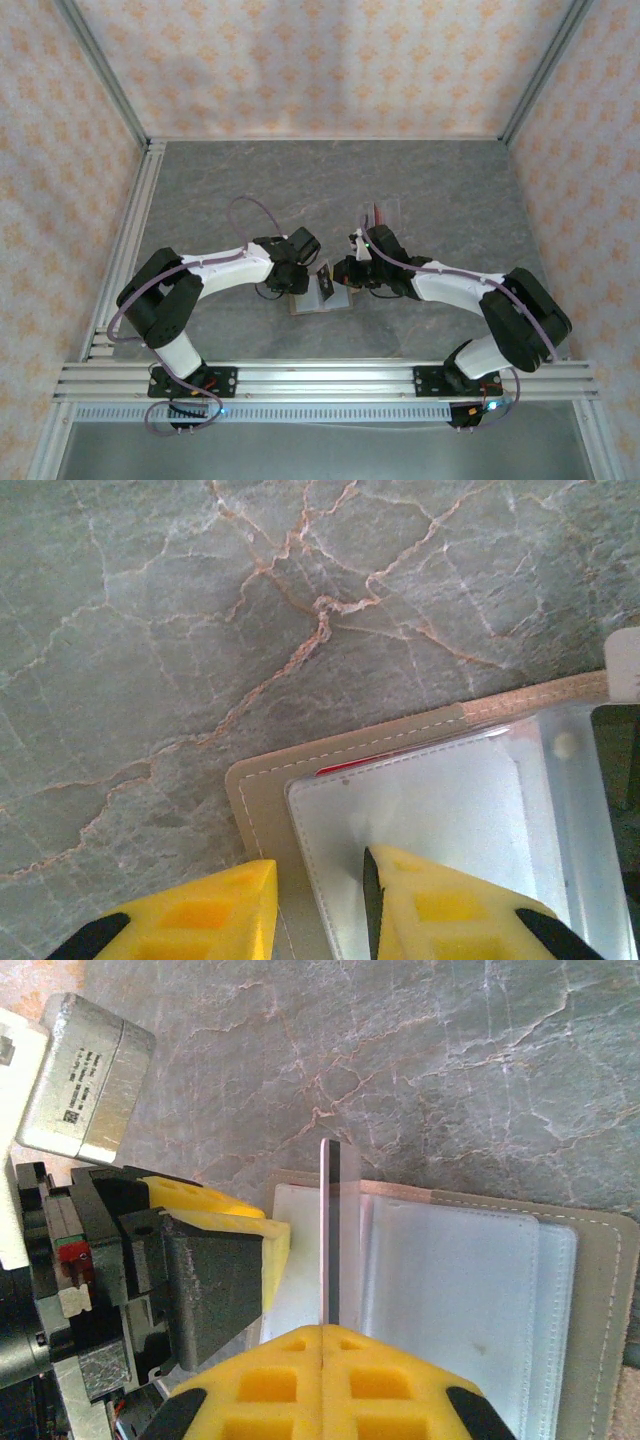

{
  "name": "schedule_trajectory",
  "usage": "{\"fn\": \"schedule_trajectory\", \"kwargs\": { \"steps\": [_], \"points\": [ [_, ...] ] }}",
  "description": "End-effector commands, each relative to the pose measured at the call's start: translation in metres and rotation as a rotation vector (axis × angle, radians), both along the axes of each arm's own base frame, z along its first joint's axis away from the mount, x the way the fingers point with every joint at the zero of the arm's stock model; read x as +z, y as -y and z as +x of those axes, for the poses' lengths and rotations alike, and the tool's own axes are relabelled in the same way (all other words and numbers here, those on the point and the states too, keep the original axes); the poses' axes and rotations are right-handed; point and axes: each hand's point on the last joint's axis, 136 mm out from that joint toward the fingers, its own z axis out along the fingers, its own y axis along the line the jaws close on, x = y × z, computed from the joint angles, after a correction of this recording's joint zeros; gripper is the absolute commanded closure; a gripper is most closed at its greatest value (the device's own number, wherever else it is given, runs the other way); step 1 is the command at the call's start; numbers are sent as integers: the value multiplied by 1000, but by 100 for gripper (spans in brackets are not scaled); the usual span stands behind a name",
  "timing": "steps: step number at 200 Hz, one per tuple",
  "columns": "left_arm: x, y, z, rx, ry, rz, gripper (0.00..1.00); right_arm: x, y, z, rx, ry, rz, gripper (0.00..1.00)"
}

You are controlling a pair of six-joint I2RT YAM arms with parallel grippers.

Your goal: Put the credit cards into the card holder

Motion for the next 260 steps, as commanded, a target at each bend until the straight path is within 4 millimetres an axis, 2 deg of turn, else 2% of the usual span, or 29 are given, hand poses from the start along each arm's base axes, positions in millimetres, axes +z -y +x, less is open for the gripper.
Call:
{"fn": "schedule_trajectory", "kwargs": {
  "steps": [1, 52, 79, 167, 260],
  "points": [
    [-6, -12, -6, 12, -11, 54, 70, -4, -4, -6, 36, -9, -6, 100],
    [-6, -11, -4, 12, -13, 53, 70, -11, -11, -8, 61, -27, -2, 100],
    [-7, -11, -5, 12, -14, 56, 70, -12, -14, -6, 65, -31, 2, 92],
    [-6, -12, -4, 11, -11, 64, 71, -2, -22, 8, 66, -41, 85, 81],
    [-6, -16, -5, 15, -7, 72, 71, -2, -37, 25, 84, -60, 138, 80]
  ]
}}
